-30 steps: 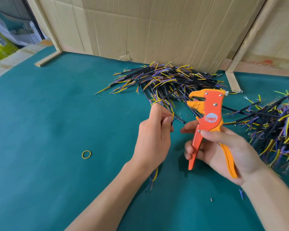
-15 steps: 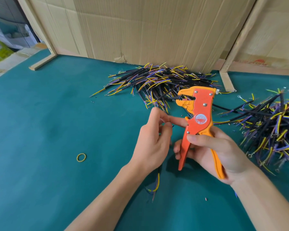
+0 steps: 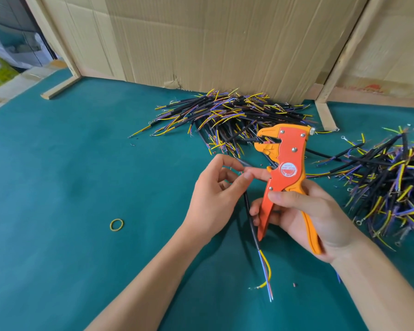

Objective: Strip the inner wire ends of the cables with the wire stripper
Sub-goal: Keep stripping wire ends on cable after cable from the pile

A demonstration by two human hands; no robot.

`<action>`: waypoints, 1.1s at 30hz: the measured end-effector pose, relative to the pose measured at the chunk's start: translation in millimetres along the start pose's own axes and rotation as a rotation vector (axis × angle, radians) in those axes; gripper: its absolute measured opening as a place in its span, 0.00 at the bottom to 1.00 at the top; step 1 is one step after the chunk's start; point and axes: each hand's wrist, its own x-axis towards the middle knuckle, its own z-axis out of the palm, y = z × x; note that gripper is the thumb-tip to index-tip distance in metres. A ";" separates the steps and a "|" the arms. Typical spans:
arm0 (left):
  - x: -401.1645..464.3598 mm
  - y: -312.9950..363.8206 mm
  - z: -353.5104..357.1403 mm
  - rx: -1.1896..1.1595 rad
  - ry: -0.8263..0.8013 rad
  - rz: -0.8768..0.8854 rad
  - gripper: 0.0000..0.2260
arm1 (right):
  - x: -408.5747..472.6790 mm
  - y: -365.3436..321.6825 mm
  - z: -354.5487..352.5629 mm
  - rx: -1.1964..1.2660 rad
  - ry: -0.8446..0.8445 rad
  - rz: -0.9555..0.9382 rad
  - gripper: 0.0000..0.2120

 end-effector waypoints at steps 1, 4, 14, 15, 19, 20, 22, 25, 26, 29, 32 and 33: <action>0.4 -0.1 -0.3 -0.027 0.002 -0.033 0.05 | 0.2 0.4 -0.2 -0.009 -0.002 0.001 0.25; -1.3 -0.2 1.9 -0.185 0.009 -0.160 0.06 | 0.6 1.5 0.6 -0.014 -0.016 -0.013 0.24; 3.5 4.3 -4.8 -0.430 -0.074 -0.434 0.07 | 0.5 1.4 1.4 0.024 -0.036 -0.032 0.25; 4.6 3.7 -5.8 -0.467 -0.064 -0.455 0.07 | 0.5 1.3 0.4 0.026 -0.034 -0.025 0.25; 6.8 2.0 -7.4 -0.557 -0.029 -0.516 0.06 | 0.3 1.4 -0.2 0.024 -0.046 -0.023 0.26; 7.1 2.0 -8.0 -0.558 -0.041 -0.529 0.08 | 0.4 1.5 0.1 0.027 -0.047 -0.032 0.26; 7.1 3.1 -9.6 -0.550 -0.078 -0.547 0.08 | 0.5 1.9 -0.4 0.035 -0.039 -0.042 0.26; 6.1 5.0 -10.8 -0.528 -0.121 -0.559 0.03 | 0.6 2.7 -1.6 0.033 -0.028 -0.036 0.26; 5.9 5.7 -10.6 -0.521 -0.127 -0.564 0.05 | 0.5 2.9 -1.5 0.029 -0.027 -0.038 0.26; 4.3 8.4 -9.8 -0.527 -0.181 -0.594 0.05 | 0.6 2.9 0.5 0.017 -0.025 -0.048 0.26; 0.9 12.4 -6.6 -0.567 -0.177 -0.598 0.03 | 1.6 2.9 0.9 0.014 -0.003 -0.044 0.26; -0.3 12.6 -4.7 -0.559 -0.154 -0.581 0.03 | 1.6 2.8 0.7 0.017 0.003 -0.041 0.26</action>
